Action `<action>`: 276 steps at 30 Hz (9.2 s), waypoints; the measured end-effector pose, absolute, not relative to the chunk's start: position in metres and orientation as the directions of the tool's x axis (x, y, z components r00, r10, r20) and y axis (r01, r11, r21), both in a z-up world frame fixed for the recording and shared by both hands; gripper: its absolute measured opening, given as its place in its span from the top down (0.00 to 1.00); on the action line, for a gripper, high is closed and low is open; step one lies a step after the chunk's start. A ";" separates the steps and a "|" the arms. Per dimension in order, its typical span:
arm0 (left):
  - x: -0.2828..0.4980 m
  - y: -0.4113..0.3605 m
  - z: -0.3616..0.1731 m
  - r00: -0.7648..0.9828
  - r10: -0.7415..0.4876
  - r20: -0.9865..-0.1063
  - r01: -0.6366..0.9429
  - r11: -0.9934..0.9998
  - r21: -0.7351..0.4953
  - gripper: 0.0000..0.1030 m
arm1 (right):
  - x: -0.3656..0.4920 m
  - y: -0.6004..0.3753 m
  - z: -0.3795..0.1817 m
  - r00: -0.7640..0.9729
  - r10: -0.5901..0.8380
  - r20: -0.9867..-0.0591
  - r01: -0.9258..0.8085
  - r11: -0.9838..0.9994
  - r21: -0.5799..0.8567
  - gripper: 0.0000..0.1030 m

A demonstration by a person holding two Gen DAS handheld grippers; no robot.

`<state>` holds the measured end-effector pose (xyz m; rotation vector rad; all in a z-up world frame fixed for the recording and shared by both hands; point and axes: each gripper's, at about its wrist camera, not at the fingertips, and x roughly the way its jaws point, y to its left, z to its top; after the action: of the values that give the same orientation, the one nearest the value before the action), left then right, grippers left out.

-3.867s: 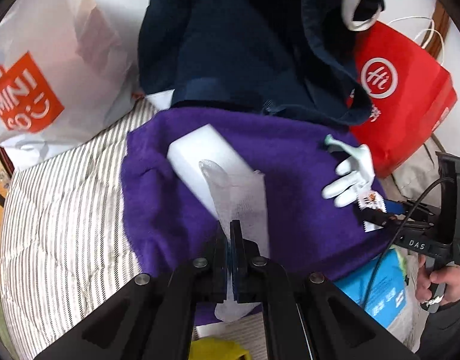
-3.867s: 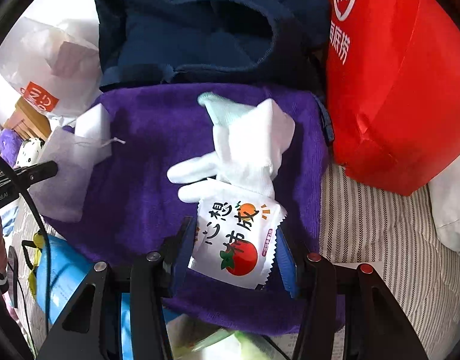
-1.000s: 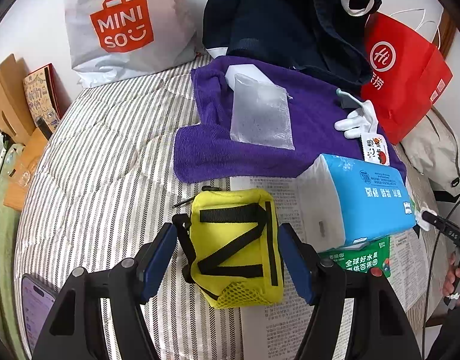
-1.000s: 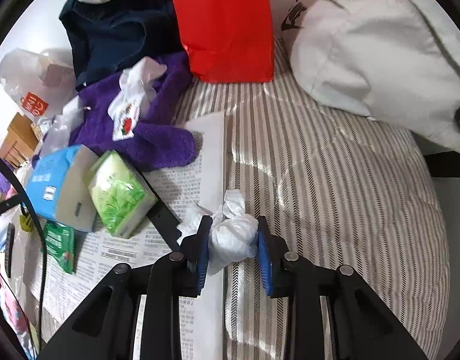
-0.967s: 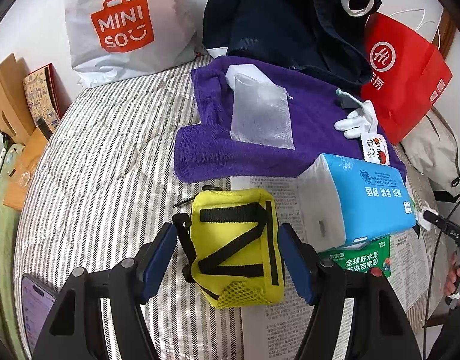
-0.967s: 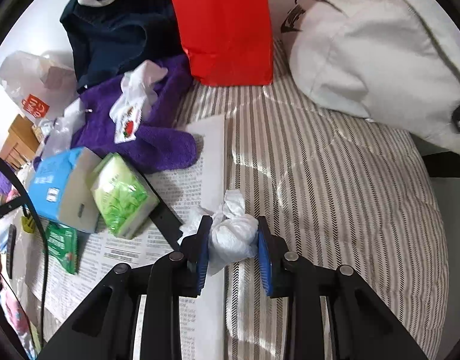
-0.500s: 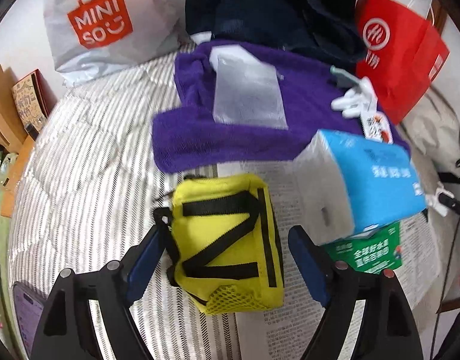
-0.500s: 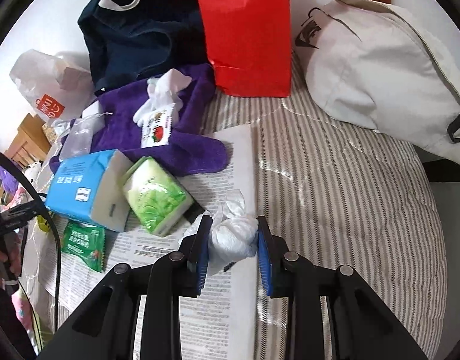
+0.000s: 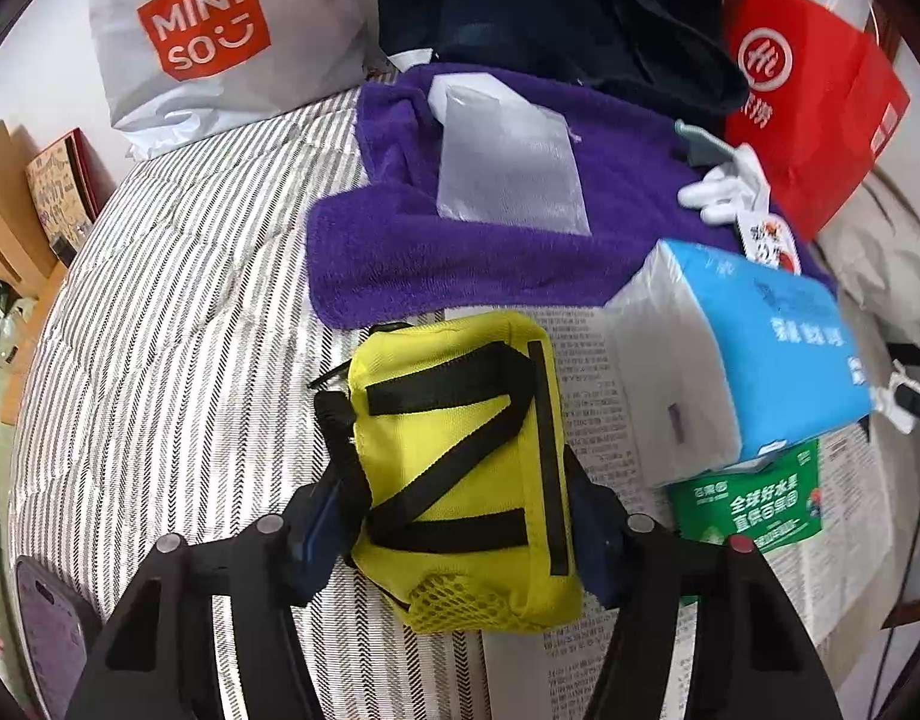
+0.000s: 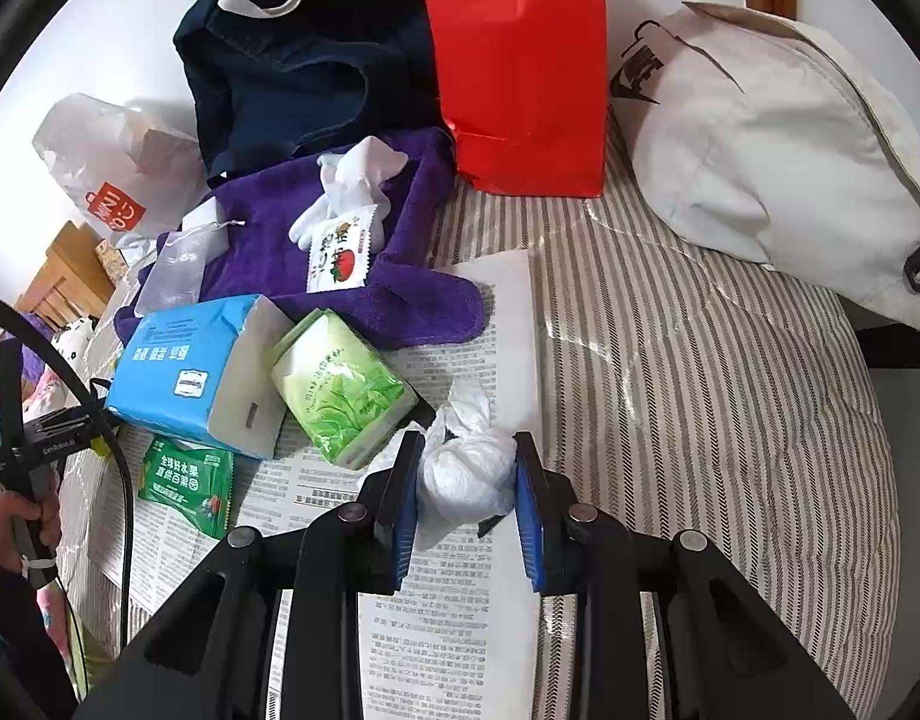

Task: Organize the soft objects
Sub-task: 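Carry the yellow pouch and white cloth toward the purple towel, then release the white cloth on the towel with the right gripper while the left gripper releases the yellow pouch there, then grasp the green tea tissue pack with the right gripper while the left gripper moves toward the green snack packet, then grasp the green fruit snack packet with the left gripper while the right gripper holds the tissue pack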

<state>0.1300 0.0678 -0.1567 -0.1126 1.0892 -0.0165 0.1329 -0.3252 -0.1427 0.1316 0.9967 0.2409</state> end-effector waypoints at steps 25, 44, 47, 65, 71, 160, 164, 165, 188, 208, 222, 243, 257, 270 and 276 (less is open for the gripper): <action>0.124 0.076 -0.092 0.565 -0.124 -0.816 -0.007 0.988 -0.155 0.51 | 0.137 -0.295 -0.107 0.547 0.306 -0.779 -0.201 0.951 0.233 0.72; 0.147 0.062 -0.070 0.576 -0.154 -0.803 0.040 0.986 -0.161 0.51 | 0.167 -0.253 -0.088 0.539 0.357 -0.763 -0.284 0.930 0.235 0.72; 0.154 0.060 -0.068 0.579 -0.164 -0.799 0.049 0.985 -0.167 0.51 | 0.174 -0.246 -0.085 0.545 0.365 -0.754 -0.291 0.927 0.239 0.72; 0.204 0.061 -0.065 0.583 -0.187 -0.790 0.078 0.982 -0.174 0.51 | 0.232 -0.204 -0.096 0.509 0.394 -0.765 -0.326 0.911 0.252 0.72; 0.215 0.065 -0.071 0.574 -0.187 -0.797 0.073 0.981 -0.178 0.51 | 0.257 -0.189 -0.115 0.474 0.385 -0.792 -0.333 0.911 0.244 0.72; 0.255 -0.019 -0.081 0.537 -0.122 -0.835 0.128 0.990 -0.062 0.22 | 0.160 -0.321 -0.124 0.516 0.302 -0.802 -0.107 0.951 0.289 0.40; 0.238 -0.016 -0.072 0.550 -0.122 -0.826 0.126 0.990 -0.063 0.22 | 0.158 -0.318 -0.138 0.494 0.304 -0.815 -0.127 0.952 0.278 0.40; 0.233 -0.014 -0.071 0.544 -0.126 -0.830 0.127 0.990 -0.066 0.22 | 0.159 -0.316 -0.140 0.485 0.322 -0.813 -0.136 0.946 0.293 0.40; 0.145 0.038 -0.086 0.524 -0.091 -0.847 0.025 0.995 -0.092 0.22 | 0.177 -0.230 -0.182 0.470 0.283 -0.836 -0.466 0.884 0.037 0.38; 0.092 -0.020 -0.135 0.451 -0.219 -0.865 0.194 0.970 -0.144 0.21 | 0.111 -0.284 -0.143 0.533 0.286 -0.797 -0.284 0.947 0.150 0.38; 0.080 -0.042 -0.161 0.430 -0.315 -0.846 0.268 0.939 -0.214 0.19 | 0.067 -0.312 -0.153 0.525 0.293 -0.799 -0.227 0.953 0.201 0.38; 0.083 -0.058 -0.162 0.458 -0.299 -0.837 0.290 0.941 -0.178 0.20 | 0.062 -0.310 -0.176 0.481 0.328 -0.813 -0.222 0.943 0.249 0.38; 0.076 -0.087 -0.142 0.459 -0.332 -0.824 0.393 0.908 -0.146 0.19 | 0.065 -0.311 -0.180 0.475 0.343 -0.810 -0.224 0.938 0.266 0.38; 0.081 -0.116 -0.159 0.465 -0.222 -0.857 0.420 0.908 -0.007 0.33 | 0.066 -0.314 -0.180 0.468 0.363 -0.806 -0.230 0.930 0.286 0.38; 0.062 -0.110 -0.152 0.450 -0.256 -0.856 0.442 0.896 -0.036 0.45 | 0.064 -0.317 -0.180 0.472 0.365 -0.802 -0.226 0.930 0.291 0.38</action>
<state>0.0619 -0.1099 -0.1515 0.2029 1.0174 -0.4350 0.0641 -0.3174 -0.1796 0.1517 1.0171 0.3636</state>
